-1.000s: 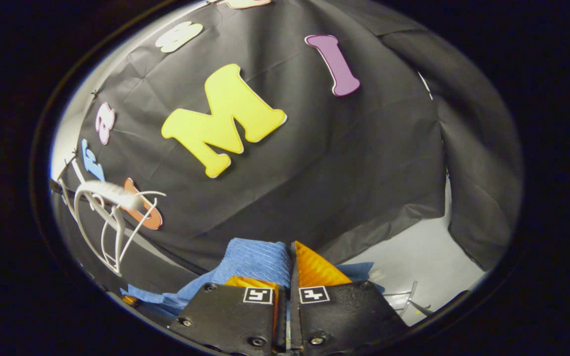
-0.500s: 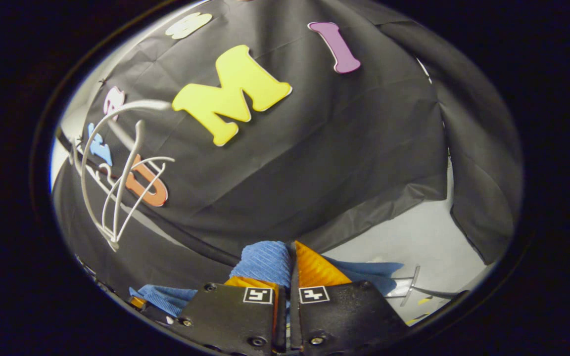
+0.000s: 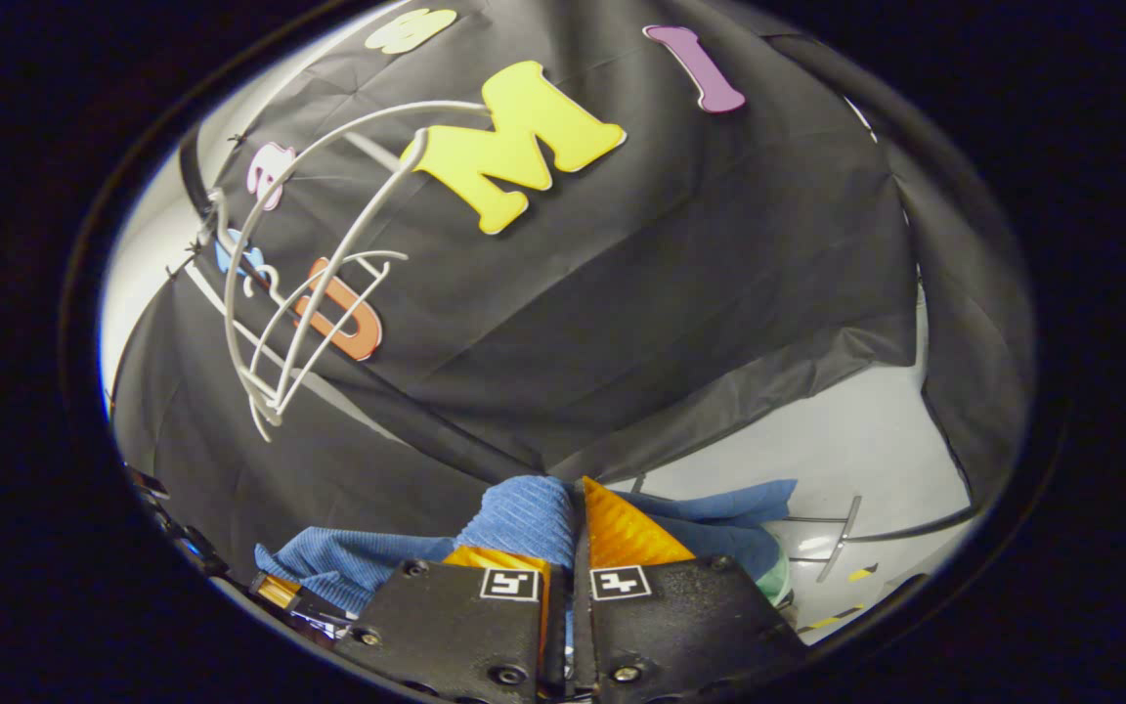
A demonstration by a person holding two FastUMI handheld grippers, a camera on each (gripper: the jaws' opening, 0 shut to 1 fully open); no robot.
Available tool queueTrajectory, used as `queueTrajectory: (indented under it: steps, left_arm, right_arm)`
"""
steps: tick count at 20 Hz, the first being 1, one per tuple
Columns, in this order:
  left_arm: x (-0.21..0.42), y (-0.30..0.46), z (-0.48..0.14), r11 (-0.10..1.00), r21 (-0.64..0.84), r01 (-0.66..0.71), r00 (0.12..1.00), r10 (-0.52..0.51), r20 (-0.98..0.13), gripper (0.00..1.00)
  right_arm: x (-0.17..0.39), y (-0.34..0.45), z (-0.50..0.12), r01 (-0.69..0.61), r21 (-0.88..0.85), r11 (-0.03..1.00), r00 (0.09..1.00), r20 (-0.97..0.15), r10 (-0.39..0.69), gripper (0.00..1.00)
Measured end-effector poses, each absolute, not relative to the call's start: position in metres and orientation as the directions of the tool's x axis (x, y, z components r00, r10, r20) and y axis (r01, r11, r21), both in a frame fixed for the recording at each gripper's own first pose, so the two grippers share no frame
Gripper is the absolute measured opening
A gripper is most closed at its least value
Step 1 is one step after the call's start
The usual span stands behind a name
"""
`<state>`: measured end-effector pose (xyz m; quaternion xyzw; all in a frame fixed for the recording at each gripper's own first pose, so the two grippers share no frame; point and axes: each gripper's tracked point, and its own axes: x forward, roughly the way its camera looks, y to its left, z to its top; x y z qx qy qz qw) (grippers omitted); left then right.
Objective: Grasp the clothes on the hanger with both hands and then place them into the laundry hamper below.
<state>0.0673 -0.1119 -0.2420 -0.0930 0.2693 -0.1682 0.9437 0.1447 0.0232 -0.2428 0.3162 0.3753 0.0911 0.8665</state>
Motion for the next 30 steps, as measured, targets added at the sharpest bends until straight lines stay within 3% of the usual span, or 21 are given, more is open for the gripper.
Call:
queueTrajectory:
  steps: [8, 13, 20, 30]
  left_arm:
    - [0.035, -0.157, -0.244, 0.878, -0.252, 0.407, 0.735, -0.479, -0.480, 0.06]
    - [0.017, -0.170, -0.278, 0.865, -0.241, 0.440, 0.682, -0.497, -0.537, 0.07]
    - [-0.003, -0.163, -0.358, 0.889, -0.224, 0.400, 0.596, -0.438, -0.673, 0.07]
    - [-0.023, -0.144, -0.459, 0.932, -0.204, 0.300, 0.455, -0.328, -0.828, 0.07]
  right_arm:
    - [0.114, 0.062, -0.221, -0.048, 0.589, 0.807, 0.709, -0.549, 0.443, 0.07]
    - [0.085, 0.063, -0.256, -0.035, 0.581, 0.813, 0.651, -0.604, 0.459, 0.07]
    - [0.076, 0.063, -0.342, 0.032, 0.501, 0.865, 0.539, -0.737, 0.407, 0.06]
    - [0.063, 0.060, -0.440, 0.020, 0.339, 0.940, 0.359, -0.880, 0.310, 0.07]
